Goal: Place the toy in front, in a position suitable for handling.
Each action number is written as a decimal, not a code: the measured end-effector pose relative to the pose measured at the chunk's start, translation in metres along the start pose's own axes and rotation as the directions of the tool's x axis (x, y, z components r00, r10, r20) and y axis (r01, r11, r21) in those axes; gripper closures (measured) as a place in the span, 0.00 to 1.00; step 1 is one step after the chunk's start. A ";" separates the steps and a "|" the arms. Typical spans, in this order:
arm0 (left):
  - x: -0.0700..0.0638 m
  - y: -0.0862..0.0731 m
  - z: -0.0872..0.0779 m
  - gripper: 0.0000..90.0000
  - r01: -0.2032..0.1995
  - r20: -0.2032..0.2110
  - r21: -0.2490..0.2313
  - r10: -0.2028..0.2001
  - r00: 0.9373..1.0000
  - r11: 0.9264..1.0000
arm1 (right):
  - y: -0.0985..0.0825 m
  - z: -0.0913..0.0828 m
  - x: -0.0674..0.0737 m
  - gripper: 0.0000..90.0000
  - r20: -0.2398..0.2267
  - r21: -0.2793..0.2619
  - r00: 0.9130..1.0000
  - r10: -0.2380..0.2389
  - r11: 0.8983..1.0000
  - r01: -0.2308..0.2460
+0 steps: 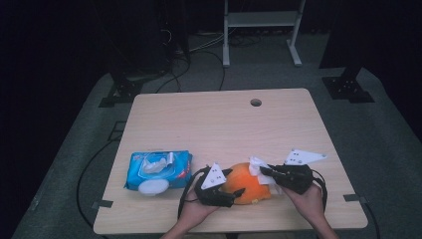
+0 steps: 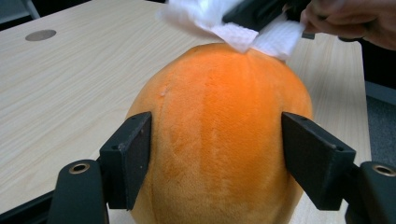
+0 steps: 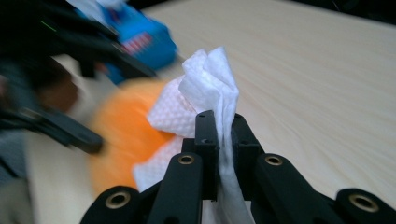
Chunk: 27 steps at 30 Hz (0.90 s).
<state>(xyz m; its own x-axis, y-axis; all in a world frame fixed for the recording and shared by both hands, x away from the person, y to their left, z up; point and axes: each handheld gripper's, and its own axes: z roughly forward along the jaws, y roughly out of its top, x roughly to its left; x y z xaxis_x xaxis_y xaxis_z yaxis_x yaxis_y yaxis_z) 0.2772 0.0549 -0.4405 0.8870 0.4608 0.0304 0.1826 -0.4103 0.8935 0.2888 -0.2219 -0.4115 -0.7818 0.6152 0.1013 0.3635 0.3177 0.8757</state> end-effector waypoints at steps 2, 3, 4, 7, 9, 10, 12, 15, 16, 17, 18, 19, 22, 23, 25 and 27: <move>-0.001 0.000 0.001 0.30 -0.006 -0.001 -0.004 0.006 1.000 1.000 | 0.006 -0.001 0.012 0.92 -0.069 -0.049 0.997 -0.039 0.998 0.035; -0.001 0.000 0.001 0.30 -0.009 -0.003 -0.006 0.009 1.000 1.000 | 0.007 0.002 0.018 0.92 -0.070 -0.045 0.995 -0.073 0.997 0.070; -0.002 0.000 0.001 0.30 -0.009 -0.005 -0.008 0.009 1.000 1.000 | 0.008 0.004 0.021 0.92 -0.063 -0.025 0.994 -0.094 0.995 0.092; -0.003 0.000 0.000 0.31 -0.019 -0.001 -0.006 0.018 1.000 1.000 | 0.002 0.009 0.014 0.92 -0.052 0.023 0.996 -0.071 0.997 0.073; -0.004 0.000 0.000 0.30 -0.035 0.000 -0.005 0.035 0.999 0.999 | -0.001 0.004 0.005 0.93 -0.007 0.037 0.999 -0.041 0.998 0.041; -0.005 0.001 0.000 0.30 -0.041 -0.001 -0.004 0.041 0.999 0.999 | -0.001 0.001 0.002 0.93 0.014 0.037 0.999 -0.030 0.999 0.030; -0.006 0.001 0.001 0.30 -0.046 -0.002 -0.006 0.046 0.999 0.999 | 0.000 -0.005 0.001 0.93 -0.006 -0.005 1.000 -0.011 1.000 0.011; -0.008 0.002 0.003 0.30 -0.055 -0.001 -0.007 0.055 0.999 0.998 | 0.008 -0.005 0.016 0.91 -0.092 -0.064 0.994 -0.067 0.996 0.061; -0.009 0.002 0.003 0.30 -0.055 -0.002 -0.008 0.055 0.998 0.998 | 0.010 -0.002 0.022 0.91 -0.107 -0.053 0.990 -0.090 0.995 0.085; -0.009 0.002 0.003 0.30 -0.059 -0.003 -0.007 0.059 0.998 0.998 | 0.010 0.003 0.026 0.91 -0.106 -0.026 0.989 -0.106 0.994 0.104; -0.009 0.002 0.003 0.30 -0.058 -0.002 -0.006 0.058 0.998 0.998 | 0.010 0.006 0.027 0.91 -0.097 0.001 0.989 -0.112 0.994 0.112; -0.008 0.001 0.003 0.30 -0.051 0.000 -0.007 0.051 0.999 0.999 | 0.008 0.009 0.026 0.91 -0.090 0.020 0.990 -0.107 0.994 0.110; -0.007 0.001 0.002 0.30 -0.052 0.001 -0.003 0.052 0.999 0.999 | 0.004 0.006 0.012 0.92 -0.060 0.039 0.997 -0.051 0.998 0.053; -0.007 0.001 0.003 0.30 -0.052 0.001 -0.003 0.052 0.999 0.999 | 0.003 0.004 0.008 0.92 -0.034 0.044 0.999 -0.038 0.998 0.039; -0.007 0.001 0.003 0.30 -0.050 0.003 -0.005 0.050 0.999 0.999 | 0.004 -0.003 0.005 0.92 -0.035 0.007 0.999 -0.019 1.000 0.019; -0.007 0.002 0.004 0.30 -0.049 0.004 -0.006 0.049 0.999 0.999 | 0.008 -0.005 0.012 0.92 -0.083 -0.041 0.996 -0.042 0.998 0.039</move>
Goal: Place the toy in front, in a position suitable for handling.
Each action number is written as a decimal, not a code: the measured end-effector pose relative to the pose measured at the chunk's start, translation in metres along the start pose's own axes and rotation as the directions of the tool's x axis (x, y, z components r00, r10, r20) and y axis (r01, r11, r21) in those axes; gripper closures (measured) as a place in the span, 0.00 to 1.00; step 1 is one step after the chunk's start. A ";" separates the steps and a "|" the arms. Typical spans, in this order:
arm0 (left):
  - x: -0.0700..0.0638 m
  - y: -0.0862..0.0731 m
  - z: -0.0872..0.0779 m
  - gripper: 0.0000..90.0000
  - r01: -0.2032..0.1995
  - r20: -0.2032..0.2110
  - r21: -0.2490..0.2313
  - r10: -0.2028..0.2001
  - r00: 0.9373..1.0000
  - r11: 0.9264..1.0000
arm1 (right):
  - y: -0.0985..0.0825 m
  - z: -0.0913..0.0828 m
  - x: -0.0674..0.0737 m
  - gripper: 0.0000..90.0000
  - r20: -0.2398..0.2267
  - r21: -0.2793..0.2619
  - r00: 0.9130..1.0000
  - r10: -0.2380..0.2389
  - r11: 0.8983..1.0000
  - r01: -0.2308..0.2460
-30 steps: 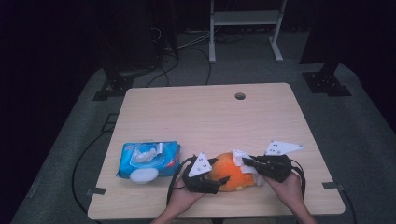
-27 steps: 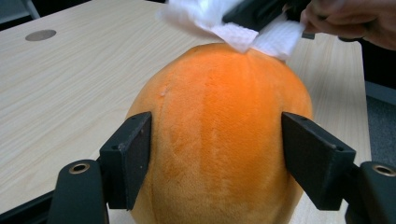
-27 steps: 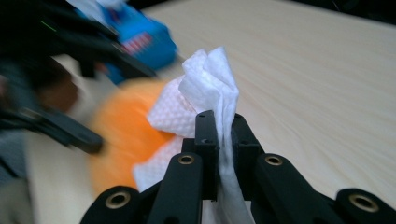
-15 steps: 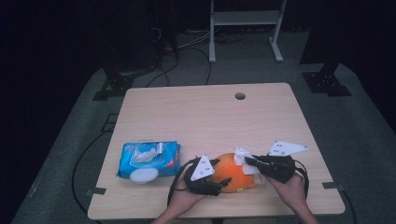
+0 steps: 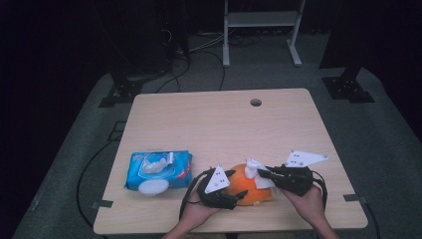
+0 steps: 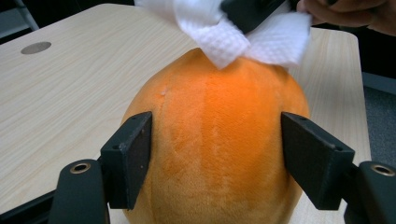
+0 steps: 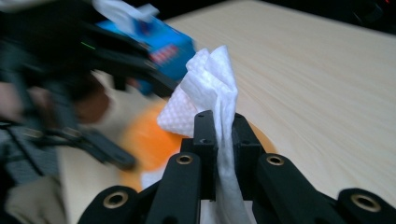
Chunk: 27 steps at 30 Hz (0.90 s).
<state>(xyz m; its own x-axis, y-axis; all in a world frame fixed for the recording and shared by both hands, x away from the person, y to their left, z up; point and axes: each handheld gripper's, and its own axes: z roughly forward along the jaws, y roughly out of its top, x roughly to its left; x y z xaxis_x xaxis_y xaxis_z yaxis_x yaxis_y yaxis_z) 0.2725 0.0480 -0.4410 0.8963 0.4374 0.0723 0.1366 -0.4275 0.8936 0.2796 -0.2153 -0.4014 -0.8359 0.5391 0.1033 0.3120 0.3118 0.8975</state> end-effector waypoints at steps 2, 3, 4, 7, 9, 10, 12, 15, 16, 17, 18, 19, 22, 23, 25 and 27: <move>0.000 0.001 0.001 0.30 0.001 0.000 -0.001 -0.001 1.000 1.000 | 0.004 0.003 0.008 0.91 -0.022 -0.003 0.999 -0.034 0.999 0.034; -0.001 0.001 0.001 0.30 0.000 -0.002 -0.001 0.000 1.000 1.000 | 0.005 0.006 0.010 0.91 -0.028 0.003 0.999 -0.043 0.999 0.043; -0.001 0.001 0.001 0.30 -0.008 -0.003 0.002 0.008 1.000 1.000 | 0.004 0.010 0.012 0.91 -0.041 0.021 0.998 -0.046 0.999 0.047; -0.003 0.001 0.000 0.30 -0.018 0.001 0.004 0.018 1.000 1.000 | -0.001 0.016 0.008 0.92 -0.023 0.074 0.999 -0.038 0.996 0.040; -0.003 0.001 0.000 0.30 -0.021 0.002 0.004 0.021 1.000 1.000 | -0.004 0.012 0.000 0.92 -0.010 0.075 1.000 -0.001 0.997 0.002; -0.003 0.001 0.001 0.30 -0.018 0.003 0.002 0.018 1.000 1.000 | -0.005 0.009 -0.003 0.92 0.023 0.088 1.000 -0.004 0.996 0.002; -0.002 0.001 0.001 0.29 -0.016 0.004 0.001 0.016 1.000 1.000 | -0.003 0.004 -0.003 0.92 0.062 0.085 0.998 -0.004 0.996 -0.002; -0.001 0.002 0.003 0.29 -0.014 0.007 0.000 0.014 1.000 1.000 | 0.006 0.004 0.013 0.92 0.007 0.034 0.998 -0.063 0.997 0.063; -0.001 0.002 0.003 0.29 -0.014 0.008 0.000 0.014 1.000 1.000 | 0.008 0.007 0.018 0.92 0.005 0.044 0.996 -0.087 0.995 0.087; -0.002 0.002 0.003 0.29 -0.014 0.008 -0.001 0.014 1.000 1.000 | 0.008 0.011 0.019 0.92 0.002 0.060 0.995 -0.104 0.993 0.104; -0.002 0.002 0.002 0.29 -0.020 0.010 0.003 0.020 1.000 1.000 | 0.005 0.015 0.017 0.92 0.008 0.097 0.994 -0.110 0.989 0.108; -0.002 0.002 0.002 0.28 -0.023 0.014 0.002 0.023 1.000 1.000 | 0.003 0.015 0.013 0.92 0.010 0.109 0.994 -0.108 0.988 0.107; -0.002 0.002 0.002 0.22 -0.029 0.029 -0.002 0.029 0.999 1.000 | -0.002 0.009 -0.002 0.92 0.005 0.119 0.999 -0.044 0.992 0.043; -0.001 0.002 0.003 0.17 -0.018 0.026 -0.002 0.018 1.000 1.000 | -0.004 0.007 -0.004 0.92 0.018 0.124 0.999 -0.046 0.991 0.043; 0.003 0.001 0.005 0.04 0.031 0.014 0.031 -0.031 0.999 0.999 | -0.008 0.005 -0.008 0.92 0.016 0.119 1.000 -0.019 0.993 0.017; 0.009 -0.002 0.010 0.00 0.102 0.053 0.060 -0.105 0.993 0.993 | -0.010 0.004 -0.010 0.92 0.020 0.124 1.000 -0.016 0.992 0.014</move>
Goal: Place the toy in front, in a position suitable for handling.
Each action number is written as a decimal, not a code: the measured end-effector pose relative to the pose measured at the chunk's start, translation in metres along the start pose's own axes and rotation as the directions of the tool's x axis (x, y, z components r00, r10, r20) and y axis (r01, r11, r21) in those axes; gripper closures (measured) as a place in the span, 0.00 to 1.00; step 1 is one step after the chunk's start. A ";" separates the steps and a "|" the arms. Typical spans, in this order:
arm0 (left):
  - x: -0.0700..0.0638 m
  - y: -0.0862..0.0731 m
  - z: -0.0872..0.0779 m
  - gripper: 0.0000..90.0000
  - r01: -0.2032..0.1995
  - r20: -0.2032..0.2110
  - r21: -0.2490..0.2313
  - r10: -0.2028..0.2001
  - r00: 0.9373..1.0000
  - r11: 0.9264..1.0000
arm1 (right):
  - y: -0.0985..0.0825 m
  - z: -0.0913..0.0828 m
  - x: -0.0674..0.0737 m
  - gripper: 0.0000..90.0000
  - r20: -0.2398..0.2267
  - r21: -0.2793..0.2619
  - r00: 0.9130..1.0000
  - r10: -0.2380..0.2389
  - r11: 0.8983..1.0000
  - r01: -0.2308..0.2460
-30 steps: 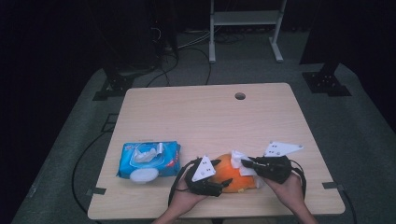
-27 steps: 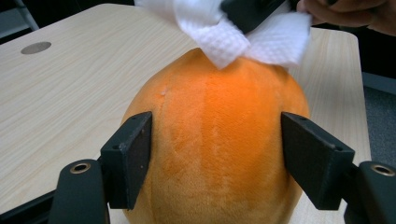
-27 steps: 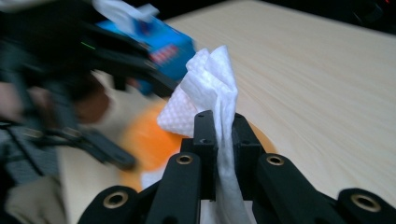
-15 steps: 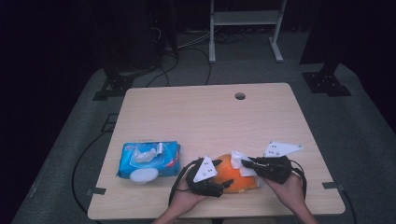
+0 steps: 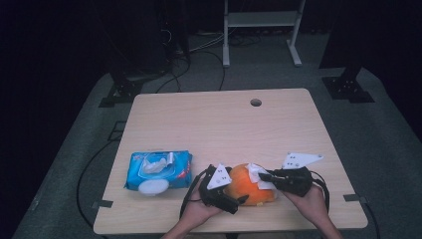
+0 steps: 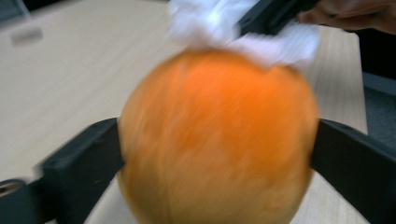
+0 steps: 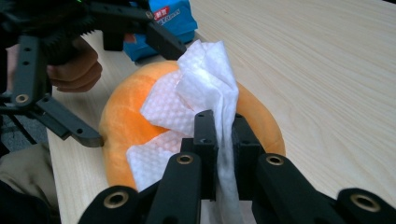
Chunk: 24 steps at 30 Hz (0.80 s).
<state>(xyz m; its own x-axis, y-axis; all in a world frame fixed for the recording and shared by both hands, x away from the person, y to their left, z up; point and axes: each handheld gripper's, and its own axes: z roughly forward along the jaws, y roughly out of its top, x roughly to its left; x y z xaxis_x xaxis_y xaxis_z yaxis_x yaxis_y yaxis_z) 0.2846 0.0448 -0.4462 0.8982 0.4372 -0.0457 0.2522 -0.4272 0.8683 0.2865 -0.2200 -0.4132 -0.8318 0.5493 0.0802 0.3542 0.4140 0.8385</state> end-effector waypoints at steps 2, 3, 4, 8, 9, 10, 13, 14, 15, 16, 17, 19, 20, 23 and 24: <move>0.003 -0.001 0.001 0.03 0.019 0.017 -0.001 -0.019 1.000 1.000 | 0.000 -0.002 -0.002 0.92 0.006 0.005 1.000 0.012 1.000 -0.012; 0.002 0.000 0.000 0.09 0.013 0.013 -0.005 -0.013 1.000 1.000 | 0.001 -0.003 -0.002 0.92 0.017 0.008 1.000 0.012 1.000 -0.012; 0.001 0.001 -0.002 0.16 -0.002 0.006 -0.007 0.002 1.000 1.000 | 0.002 -0.005 0.000 0.93 0.028 0.001 1.000 0.012 1.000 -0.012; -0.005 0.007 -0.003 0.27 -0.064 -0.019 -0.025 0.063 0.998 0.998 | 0.021 -0.012 0.028 0.93 0.009 -0.106 0.996 -0.091 0.990 0.092; -0.005 0.007 -0.003 0.28 -0.069 -0.021 -0.034 0.068 0.997 0.997 | 0.025 -0.009 0.034 0.93 0.013 -0.100 0.993 -0.119 0.988 0.120; -0.006 0.008 -0.004 0.29 -0.073 -0.023 -0.037 0.072 0.997 0.997 | 0.026 -0.004 0.036 0.93 0.012 -0.082 0.990 -0.138 0.987 0.138; -0.007 0.008 -0.006 0.29 -0.088 -0.022 -0.037 0.087 0.996 0.995 | 0.019 0.003 0.027 0.93 0.010 -0.043 0.994 -0.112 0.993 0.113; -0.007 0.007 -0.005 0.29 -0.081 -0.019 -0.045 0.080 0.997 0.996 | 0.015 0.001 0.021 0.93 -0.007 -0.049 0.998 -0.069 0.996 0.068; -0.006 0.006 -0.004 0.24 -0.066 -0.014 -0.043 0.065 0.998 0.997 | 0.013 -0.001 0.016 0.93 -0.001 -0.046 0.999 -0.048 0.998 0.048; -0.004 0.006 -0.003 0.17 -0.049 -0.015 -0.041 0.048 0.999 0.998 | 0.010 -0.005 0.011 0.93 0.023 -0.035 0.999 -0.034 0.999 0.035; -0.003 0.005 -0.002 0.11 -0.032 -0.021 -0.034 0.032 0.999 0.999 | 0.007 -0.007 0.007 0.93 0.039 -0.031 0.999 -0.025 0.999 0.026; 0.004 0.003 0.002 0.02 0.026 0.000 -0.006 -0.026 1.000 1.000 | 0.003 -0.009 0.002 0.93 0.056 -0.016 0.998 -0.009 1.000 0.010; 0.009 0.001 0.006 0.00 0.075 0.038 0.019 -0.076 0.996 0.997 | 0.002 -0.009 0.001 0.93 0.064 -0.008 0.998 -0.003 1.000 0.003; 0.011 -0.001 0.002 0.11 0.071 0.049 0.016 -0.071 0.996 0.997 | 0.004 -0.007 0.002 0.93 0.074 0.003 0.997 -0.005 1.000 0.004; 0.010 0.001 0.000 0.15 0.058 0.046 0.009 -0.059 0.997 0.998 | 0.006 -0.008 0.005 0.93 0.076 -0.002 0.997 -0.020 1.000 0.020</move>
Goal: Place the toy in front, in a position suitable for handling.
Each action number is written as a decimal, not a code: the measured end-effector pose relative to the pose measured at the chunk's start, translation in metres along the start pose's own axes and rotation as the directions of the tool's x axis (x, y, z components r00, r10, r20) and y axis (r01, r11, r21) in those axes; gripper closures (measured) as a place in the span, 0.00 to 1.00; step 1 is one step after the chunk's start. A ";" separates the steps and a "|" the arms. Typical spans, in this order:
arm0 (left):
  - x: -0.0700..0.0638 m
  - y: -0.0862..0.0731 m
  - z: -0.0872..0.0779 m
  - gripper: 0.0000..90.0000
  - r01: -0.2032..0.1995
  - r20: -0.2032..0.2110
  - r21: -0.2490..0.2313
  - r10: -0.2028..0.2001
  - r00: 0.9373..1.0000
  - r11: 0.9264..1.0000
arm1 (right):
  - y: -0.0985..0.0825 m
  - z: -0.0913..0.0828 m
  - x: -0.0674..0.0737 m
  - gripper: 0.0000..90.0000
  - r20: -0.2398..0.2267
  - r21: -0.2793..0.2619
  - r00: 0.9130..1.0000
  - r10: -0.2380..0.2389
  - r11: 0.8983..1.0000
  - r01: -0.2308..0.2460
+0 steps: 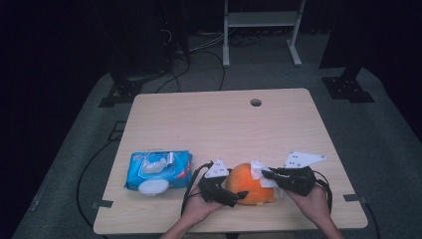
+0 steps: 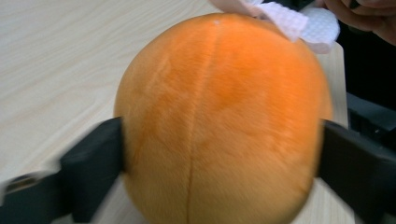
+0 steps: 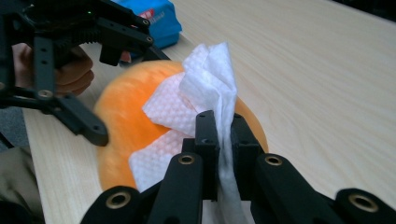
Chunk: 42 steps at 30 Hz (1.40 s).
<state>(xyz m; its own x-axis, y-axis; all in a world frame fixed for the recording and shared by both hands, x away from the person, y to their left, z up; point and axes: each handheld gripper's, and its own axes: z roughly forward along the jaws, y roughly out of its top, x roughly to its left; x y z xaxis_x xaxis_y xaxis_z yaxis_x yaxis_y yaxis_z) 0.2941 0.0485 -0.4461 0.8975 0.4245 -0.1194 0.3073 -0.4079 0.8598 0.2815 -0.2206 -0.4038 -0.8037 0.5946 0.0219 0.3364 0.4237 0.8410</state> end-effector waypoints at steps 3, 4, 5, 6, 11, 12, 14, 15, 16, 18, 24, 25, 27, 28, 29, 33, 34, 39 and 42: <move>-0.010 0.008 -0.003 0.23 -0.071 -0.024 -0.033 0.071 0.997 0.997 | 0.011 -0.006 0.012 0.93 -0.070 -0.094 0.997 -0.027 0.995 0.020; -0.014 0.010 -0.004 0.23 -0.092 -0.028 -0.039 0.091 0.995 0.995 | 0.015 -0.006 0.017 0.93 -0.080 -0.114 0.996 -0.049 0.993 0.040; -0.016 0.011 -0.005 0.23 -0.100 -0.029 -0.048 0.098 0.995 0.994 | 0.018 -0.005 0.021 0.93 -0.086 -0.116 0.994 -0.065 0.992 0.055; -0.017 0.011 -0.006 0.23 -0.100 -0.027 -0.050 0.099 0.995 0.994 | 0.019 -0.002 0.024 0.93 -0.089 -0.103 0.993 -0.071 0.993 0.062; -0.010 0.006 -0.003 0.10 -0.051 0.000 -0.035 0.051 0.999 0.998 | 0.005 0.008 0.010 0.94 -0.084 -0.042 0.996 -0.021 0.999 0.017; -0.008 0.007 -0.002 0.07 -0.032 -0.002 -0.034 0.032 0.999 0.999 | 0.004 0.007 0.007 0.94 -0.081 -0.041 0.997 -0.013 0.999 0.009; -0.002 0.005 -0.002 0.00 0.009 0.002 -0.003 -0.009 1.000 1.000 | 0.003 0.003 0.002 0.94 -0.046 -0.042 0.999 0.001 0.999 -0.003; 0.000 0.003 -0.002 0.01 0.020 0.017 -0.005 -0.020 1.000 1.000 | 0.002 0.001 0.000 0.94 -0.036 -0.044 0.999 0.008 0.999 -0.010; 0.001 0.002 -0.002 0.12 0.022 0.034 -0.007 -0.021 0.999 1.000 | 0.002 -0.001 -0.003 0.94 -0.032 -0.046 0.999 0.016 0.999 -0.018; -0.002 0.003 -0.003 0.24 -0.006 0.023 -0.018 0.006 1.000 1.000 | 0.002 -0.003 -0.003 0.94 -0.022 -0.046 0.999 0.025 0.999 -0.026; -0.016 0.010 -0.002 0.35 -0.092 -0.013 -0.042 0.091 0.996 0.995 | 0.022 -0.007 0.029 0.94 -0.093 -0.116 0.993 -0.074 0.991 0.063; -0.017 0.010 -0.002 0.35 -0.094 -0.016 -0.041 0.094 0.995 0.995 | 0.024 -0.003 0.035 0.94 -0.091 -0.100 0.990 -0.106 0.990 0.097; -0.016 0.007 -0.002 0.35 -0.090 -0.013 -0.035 0.089 0.996 0.995 | 0.023 0.002 0.037 0.94 -0.081 -0.070 0.989 -0.125 0.990 0.120; -0.015 0.006 -0.002 0.35 -0.087 -0.013 -0.036 0.086 0.996 0.996 | 0.022 0.002 0.033 0.94 -0.082 -0.065 0.991 -0.105 0.993 0.100; -0.014 0.006 -0.002 0.35 -0.078 -0.011 -0.036 0.077 0.997 0.996 | 0.021 0.001 0.029 0.94 -0.076 -0.064 0.993 -0.085 0.995 0.080; -0.012 0.006 -0.002 0.34 -0.068 -0.006 -0.039 0.068 0.998 0.997 | 0.016 -0.009 0.010 0.94 -0.025 -0.081 1.000 -0.011 0.997 0.009; -0.012 0.007 -0.001 0.34 -0.068 -0.005 -0.037 0.068 0.998 0.997 | 0.015 -0.009 0.007 0.94 -0.033 -0.081 0.999 0.003 0.997 -0.005; -0.012 0.008 0.002 0.14 -0.045 -0.002 -0.036 0.045 0.999 0.998 | 0.013 -0.003 0.011 0.94 -0.040 -0.077 0.999 0.000 0.997 -0.003; -0.013 0.009 0.003 0.11 -0.047 -0.010 -0.034 0.047 0.999 0.998 | 0.015 0.001 0.015 0.94 -0.054 -0.069 0.998 -0.008 0.998 0.005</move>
<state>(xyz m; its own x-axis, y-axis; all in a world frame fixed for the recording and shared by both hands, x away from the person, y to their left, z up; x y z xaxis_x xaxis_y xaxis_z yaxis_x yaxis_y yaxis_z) 0.2859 0.0365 -0.4381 0.9078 0.4128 -0.0739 0.2534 -0.3996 0.8810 0.2746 -0.2043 -0.3917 -0.8319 0.5531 0.0442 0.2980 0.3782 0.8765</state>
